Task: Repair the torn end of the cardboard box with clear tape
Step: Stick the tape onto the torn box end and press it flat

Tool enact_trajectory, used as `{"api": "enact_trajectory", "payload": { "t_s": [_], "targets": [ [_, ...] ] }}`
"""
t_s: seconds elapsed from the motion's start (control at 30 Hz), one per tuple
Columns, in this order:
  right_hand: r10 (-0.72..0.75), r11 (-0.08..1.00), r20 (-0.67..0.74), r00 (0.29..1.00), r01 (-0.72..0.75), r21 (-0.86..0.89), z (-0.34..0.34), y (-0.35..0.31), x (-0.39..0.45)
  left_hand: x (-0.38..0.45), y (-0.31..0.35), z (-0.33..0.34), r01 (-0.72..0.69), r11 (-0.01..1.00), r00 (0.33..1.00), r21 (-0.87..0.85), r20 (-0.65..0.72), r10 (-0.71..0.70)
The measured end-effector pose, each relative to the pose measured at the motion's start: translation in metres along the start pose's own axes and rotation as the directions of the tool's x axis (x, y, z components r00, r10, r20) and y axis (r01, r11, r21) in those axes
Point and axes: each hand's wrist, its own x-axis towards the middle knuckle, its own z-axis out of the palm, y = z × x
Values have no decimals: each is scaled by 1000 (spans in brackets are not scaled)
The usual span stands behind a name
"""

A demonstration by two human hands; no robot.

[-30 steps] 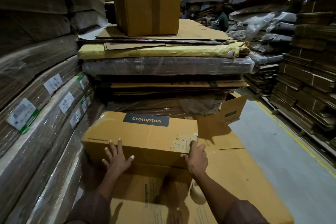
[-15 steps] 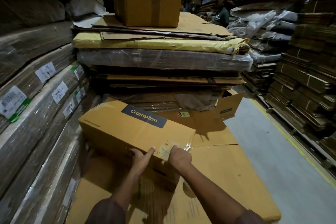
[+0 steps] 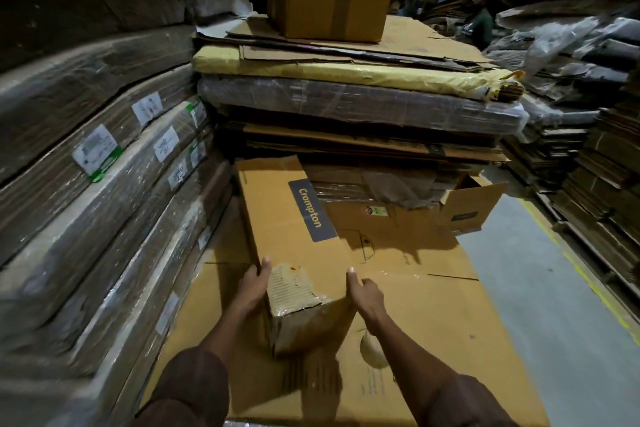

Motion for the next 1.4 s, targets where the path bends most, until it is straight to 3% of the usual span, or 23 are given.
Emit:
{"api": "enact_trajectory", "payload": {
  "t_s": [0.07, 0.13, 0.27, 0.33, 0.5, 0.6, 0.77, 0.9, 1.07, 1.3, 1.4],
  "targets": [
    [-29, 1000, 5, 1000, 29, 4, 10, 1, -8, -61, 30, -4, 108, 990, 992, -85, 71, -102],
    [-34, 999, 47, 998, 34, -1, 15, -3, -15, -126, 69, -4, 127, 974, 987, -190, 125, -105],
    [-62, 998, 81, 995, 59, 36, 18, -22, -33, -137, 74, -21, 162, 900, 987, -405, 72, -145],
    [-102, 991, 41, 994, 98, 91, 17, -41, -44, -129, 78, -36, 102, 885, 995, -455, 41, -93],
    [-251, 932, -13, 968, 245, 267, 10, -102, -58, -151, 146, -63, -89, 893, 993, -442, -104, 48],
    [-328, 909, -1, 945, 316, 273, 1, -130, -58, -150, 169, -69, -201, 916, 978, -346, -120, 169],
    [-463, 824, -69, 883, 458, 332, -21, -167, -68, -148, 215, -87, -344, 862, 939, -371, -145, 312],
    [-537, 778, -134, 833, 550, 304, -33, -196, -72, -134, 241, -108, -462, 836, 887, -297, -140, 440],
    [-522, 787, -173, 835, 550, 280, -43, -226, -77, -109, 263, -129, -493, 847, 870, -199, -125, 477],
    [-509, 786, -205, 836, 548, 286, -55, -253, -78, -127, 294, -137, -550, 783, 828, -290, -63, 557],
    [-561, 737, -252, 789, 614, 281, -66, -262, -83, -125, 313, -146, -584, 748, 798, -315, -54, 600]
  ]
}}
